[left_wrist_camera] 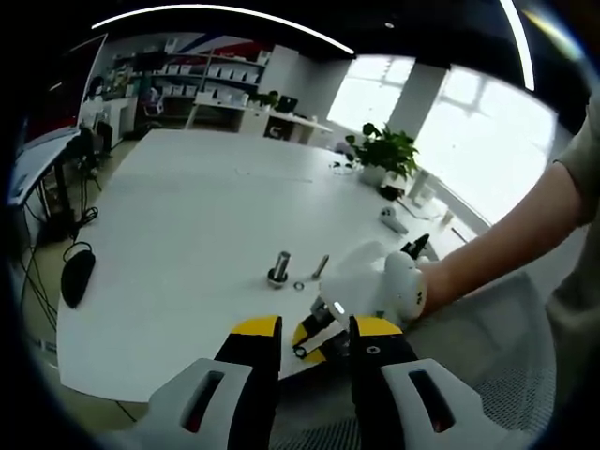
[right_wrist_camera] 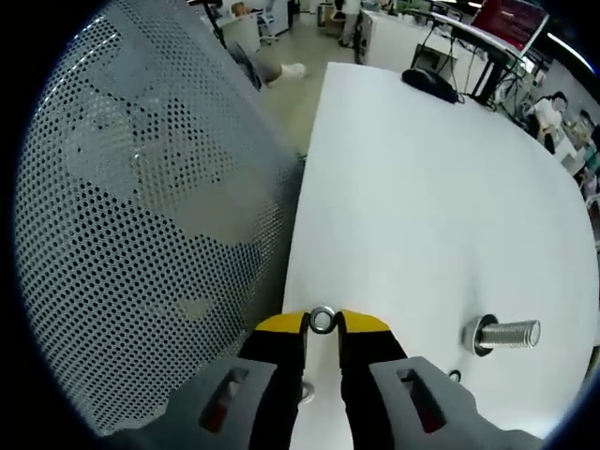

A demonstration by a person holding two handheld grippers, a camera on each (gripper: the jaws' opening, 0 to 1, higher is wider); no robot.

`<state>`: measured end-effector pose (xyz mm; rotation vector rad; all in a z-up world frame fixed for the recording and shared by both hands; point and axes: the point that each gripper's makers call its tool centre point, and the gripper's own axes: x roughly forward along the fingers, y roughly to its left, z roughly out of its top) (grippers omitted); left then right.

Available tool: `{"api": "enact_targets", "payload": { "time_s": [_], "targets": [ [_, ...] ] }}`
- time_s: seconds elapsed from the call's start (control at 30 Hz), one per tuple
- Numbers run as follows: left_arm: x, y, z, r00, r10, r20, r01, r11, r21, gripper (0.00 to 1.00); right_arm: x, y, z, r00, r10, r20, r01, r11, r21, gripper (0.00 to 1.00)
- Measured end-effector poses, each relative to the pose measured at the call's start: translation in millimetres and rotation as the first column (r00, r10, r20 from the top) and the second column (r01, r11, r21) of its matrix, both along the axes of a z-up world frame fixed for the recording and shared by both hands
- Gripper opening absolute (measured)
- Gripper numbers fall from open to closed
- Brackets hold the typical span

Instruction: Place the washer onto the threaded stud by aligning its center hole with the stud, sliding it down to the base, and recovering from edge contact or off-axis alignment until the washer reaches the visible bottom stop.

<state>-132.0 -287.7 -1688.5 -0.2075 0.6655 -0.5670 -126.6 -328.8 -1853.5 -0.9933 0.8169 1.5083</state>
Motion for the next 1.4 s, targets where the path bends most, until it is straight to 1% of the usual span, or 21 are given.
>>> {"api": "enact_targets", "payload": {
  "time_s": [0.3, 0.4, 0.5, 0.9, 1.07, 1.4],
  "targets": [
    [0.2, 0.0, -0.1, 1.0, 0.0, 0.0, 0.0, 1.0, -0.001, 0.27, 0.0, -1.6, -0.1, 0.999, 0.037, 0.013, -0.037, 0.999, -0.015, 0.14],
    [0.5, 0.3, 0.5, 1.0, 0.003, 0.001, -0.003, 1.0, -0.004, 0.27, 2.5, -5.3, 0.1, 1.0, 0.02, 0.001, -0.02, 1.0, -0.007, 0.16],
    [0.4, 0.0, 0.7, 1.0, 0.002, 0.001, -0.002, 1.0, -0.005, 0.27, 2.7, -9.5, -0.1, 1.0, 0.022, 0.002, -0.022, 1.0, -0.005, 0.16],
    [0.3, 0.0, -0.4, 1.0, -0.002, -0.004, 0.002, 1.0, -0.001, 0.27, 2.1, -9.0, -0.3, 0.999, 0.044, 0.013, -0.044, 0.999, -0.017, 0.16],
    [0.1, -0.1, -0.2, 1.0, -0.001, -0.004, 0.001, 1.0, -0.001, 0.27, 2.1, -7.6, -0.6, 0.999, 0.036, 0.011, -0.036, 0.999, -0.036, 0.16],
    [0.3, 0.5, -0.9, 1.0, 0.0, -0.006, 0.0, 1.0, 0.0, 0.27, 2.2, -7.3, -0.8, 0.999, 0.029, 0.015, -0.028, 0.999, -0.042, 0.16]
  ]
}}
